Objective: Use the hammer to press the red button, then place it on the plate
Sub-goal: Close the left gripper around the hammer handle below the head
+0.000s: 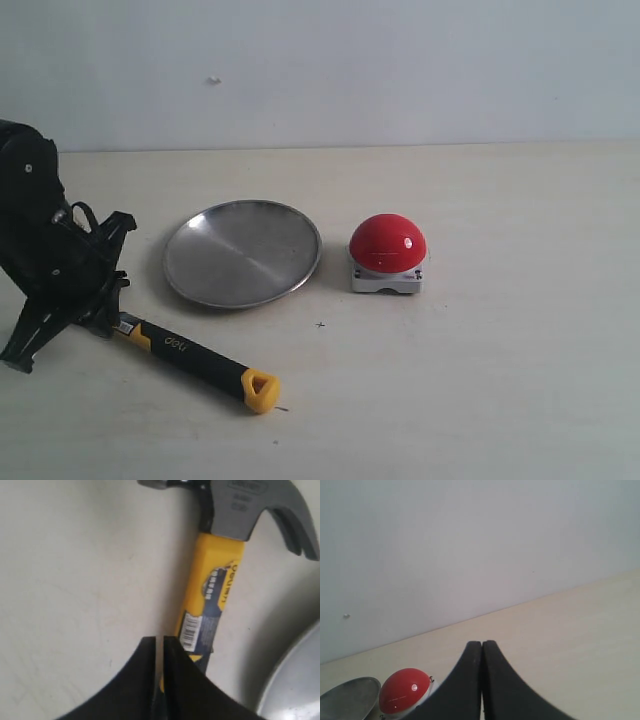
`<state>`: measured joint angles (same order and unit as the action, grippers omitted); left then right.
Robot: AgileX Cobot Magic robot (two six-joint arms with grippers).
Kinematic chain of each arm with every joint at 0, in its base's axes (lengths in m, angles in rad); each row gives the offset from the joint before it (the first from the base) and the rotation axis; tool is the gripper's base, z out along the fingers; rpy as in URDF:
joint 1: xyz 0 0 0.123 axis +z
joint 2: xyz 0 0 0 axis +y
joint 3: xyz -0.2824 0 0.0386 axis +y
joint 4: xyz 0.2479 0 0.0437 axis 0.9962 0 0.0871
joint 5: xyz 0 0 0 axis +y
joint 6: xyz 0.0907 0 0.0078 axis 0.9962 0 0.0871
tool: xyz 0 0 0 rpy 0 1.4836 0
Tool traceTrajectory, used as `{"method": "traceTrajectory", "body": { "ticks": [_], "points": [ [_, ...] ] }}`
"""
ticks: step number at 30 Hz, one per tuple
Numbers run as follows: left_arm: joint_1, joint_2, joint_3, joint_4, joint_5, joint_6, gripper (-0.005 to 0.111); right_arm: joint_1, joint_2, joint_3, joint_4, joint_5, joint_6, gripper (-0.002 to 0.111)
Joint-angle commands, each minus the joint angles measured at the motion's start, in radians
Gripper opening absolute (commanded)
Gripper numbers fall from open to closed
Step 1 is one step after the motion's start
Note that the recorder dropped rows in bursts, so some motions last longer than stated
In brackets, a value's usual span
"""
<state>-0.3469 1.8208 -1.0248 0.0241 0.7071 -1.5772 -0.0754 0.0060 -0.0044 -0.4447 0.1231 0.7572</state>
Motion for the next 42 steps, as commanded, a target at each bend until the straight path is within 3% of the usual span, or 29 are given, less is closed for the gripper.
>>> {"method": "traceTrajectory", "body": {
  "ticks": [1, 3, 6, 9, 14, 22, 33, 42],
  "points": [
    [-0.003, 0.0, -0.033, 0.01, -0.008, -0.013, 0.036, -0.005, -0.006, 0.004, 0.0, -0.013, -0.005, 0.0],
    [-0.003, 0.0, -0.04, 0.038, -0.017, -0.028, 0.05, -0.005, -0.006, 0.004, 0.0, -0.013, -0.005, 0.0],
    [-0.003, 0.001, -0.04, 0.066, -0.082, -0.012, 0.057, -0.005, -0.006, 0.004, 0.0, -0.013, -0.005, 0.0],
    [-0.003, 0.001, -0.04, 0.057, -0.083, 0.068, 0.054, -0.005, -0.006, 0.004, 0.0, -0.013, -0.005, 0.0],
    [-0.003, 0.006, -0.036, 0.051, 0.035, -0.05, 0.054, -0.005, -0.006, 0.004, 0.0, -0.013, -0.005, 0.0],
    [-0.001, 0.016, -0.039, 0.069, -0.025, -0.072, 0.054, -0.005, -0.006, 0.004, 0.0, -0.013, -0.005, 0.0],
    [-0.001, 0.125, -0.139, 0.103, 0.062, -0.053, 0.054, -0.005, -0.006, 0.004, 0.0, -0.013, -0.005, 0.0],
    [0.042, 0.146, -0.157, 0.103, 0.076, -0.024, 0.054, -0.005, -0.006, 0.004, 0.0, -0.013, -0.005, 0.0]
  ]
}}
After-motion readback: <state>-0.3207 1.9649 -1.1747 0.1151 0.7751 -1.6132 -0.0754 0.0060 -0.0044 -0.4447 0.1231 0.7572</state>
